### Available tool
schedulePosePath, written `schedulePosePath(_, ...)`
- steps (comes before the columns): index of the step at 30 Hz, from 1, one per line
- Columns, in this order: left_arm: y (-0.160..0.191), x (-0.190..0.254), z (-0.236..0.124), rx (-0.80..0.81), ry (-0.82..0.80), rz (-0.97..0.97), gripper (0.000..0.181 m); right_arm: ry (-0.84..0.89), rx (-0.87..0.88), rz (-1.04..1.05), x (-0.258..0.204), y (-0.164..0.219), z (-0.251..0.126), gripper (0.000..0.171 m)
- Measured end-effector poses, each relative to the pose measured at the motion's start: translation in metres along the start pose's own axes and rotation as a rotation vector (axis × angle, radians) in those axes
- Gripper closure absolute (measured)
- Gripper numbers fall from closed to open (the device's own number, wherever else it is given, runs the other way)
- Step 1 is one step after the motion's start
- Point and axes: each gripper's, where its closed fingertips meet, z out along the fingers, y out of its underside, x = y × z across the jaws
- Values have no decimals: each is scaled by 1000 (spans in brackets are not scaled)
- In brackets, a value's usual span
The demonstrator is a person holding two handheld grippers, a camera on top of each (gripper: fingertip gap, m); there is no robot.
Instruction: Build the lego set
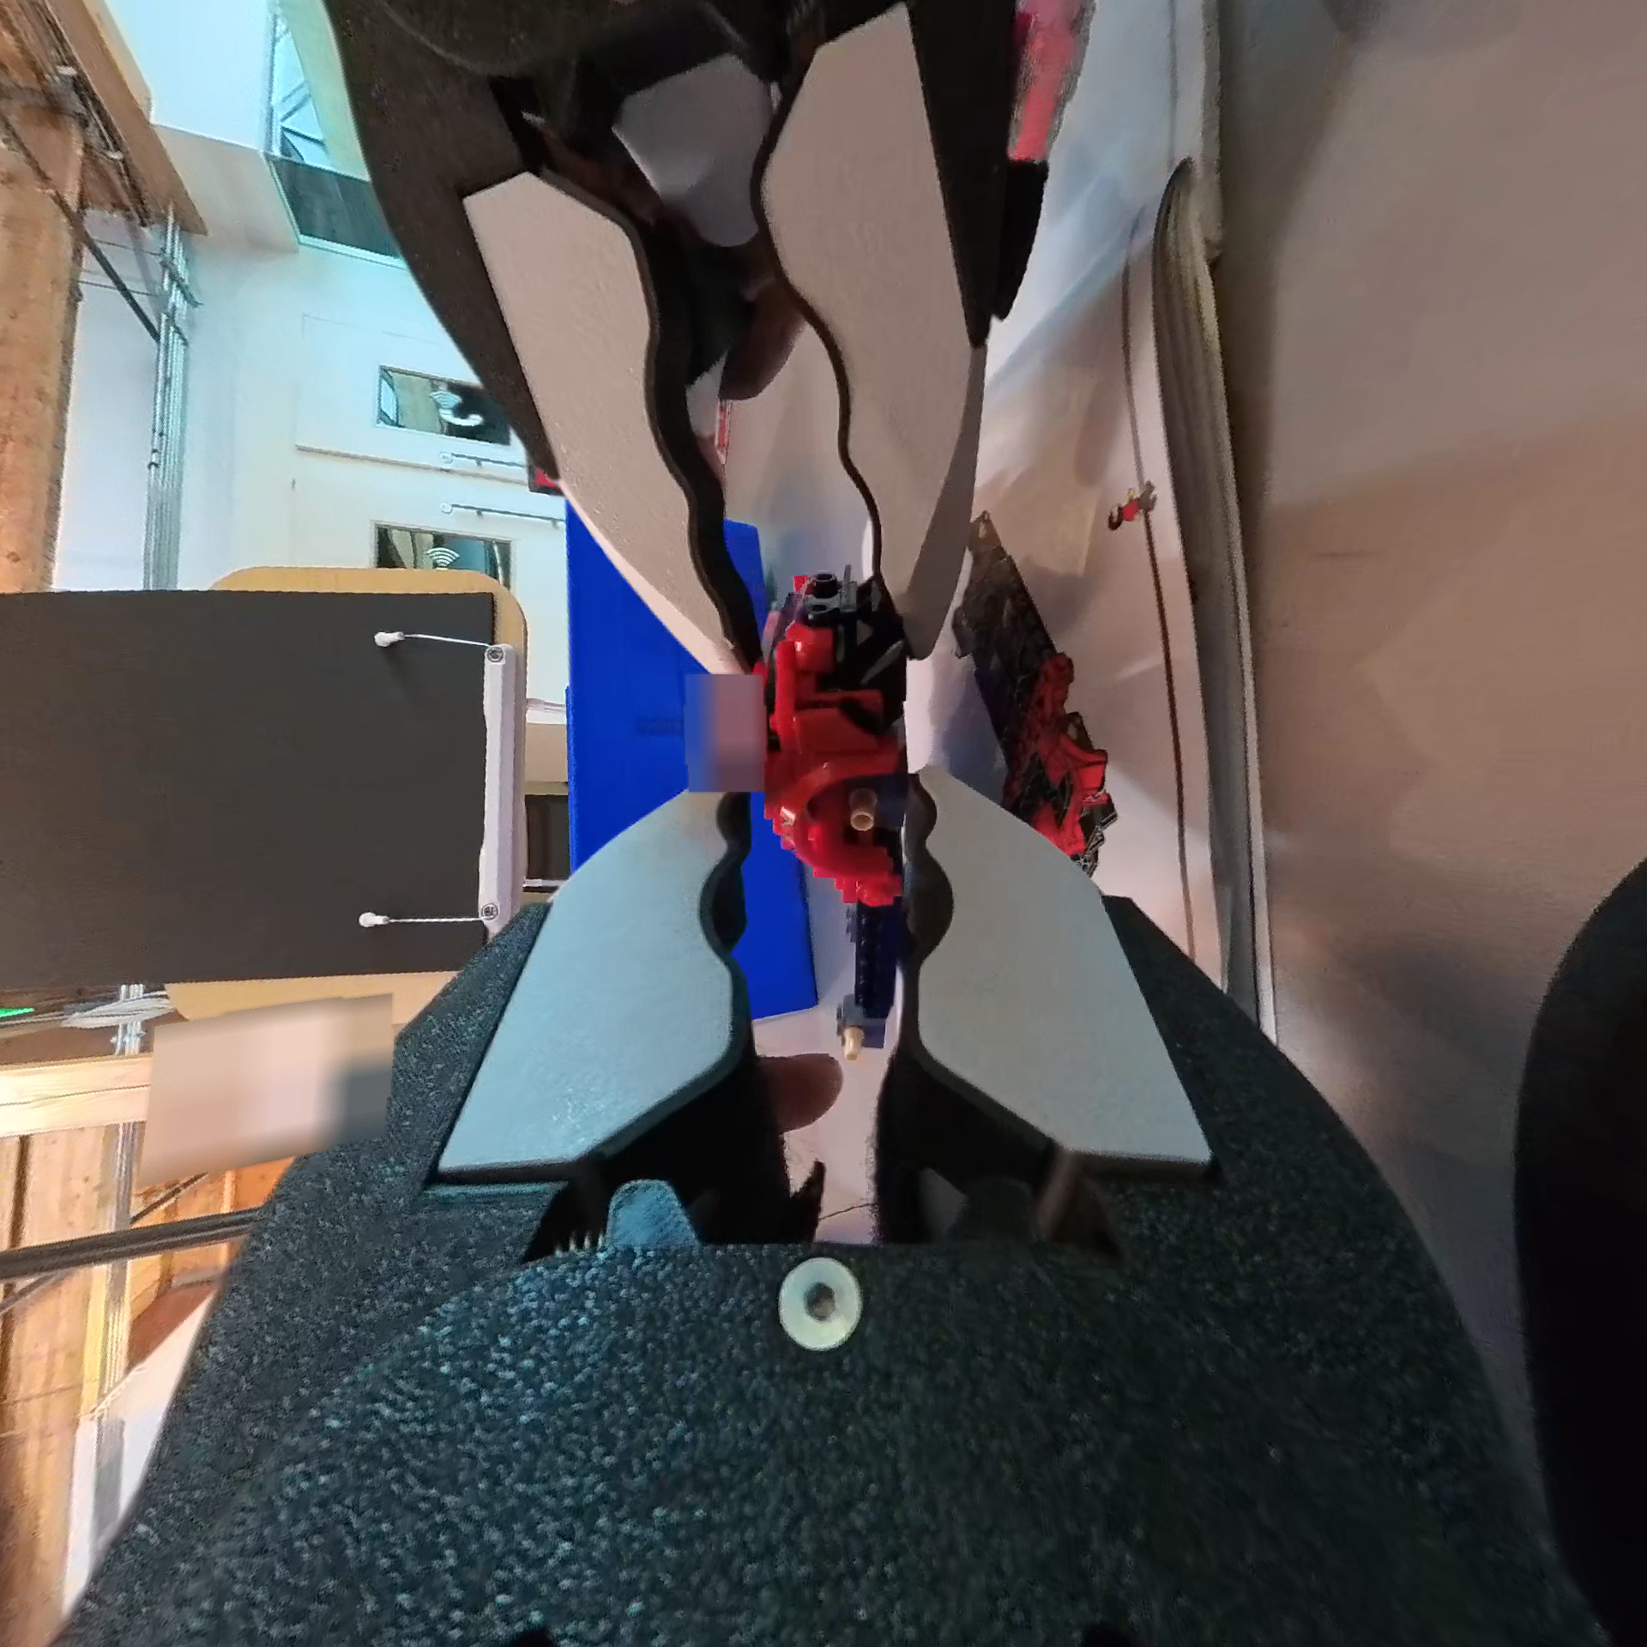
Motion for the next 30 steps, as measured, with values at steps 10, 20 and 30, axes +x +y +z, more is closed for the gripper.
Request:
schedulePosePath(10, 2, -6, 0, 10, -24, -40, 137, -6, 10, -1, -1, -1, 0, 139)
schedulePosePath(20, -3, -1, 1, 43, 12, -22, 147, -22, 29, 22, 0, -5, -1, 139)
schedulePosePath(30, 2, -9, -1, 57, 5, -161, 148, -19, 71, 206, 20, -8, -21, 134)
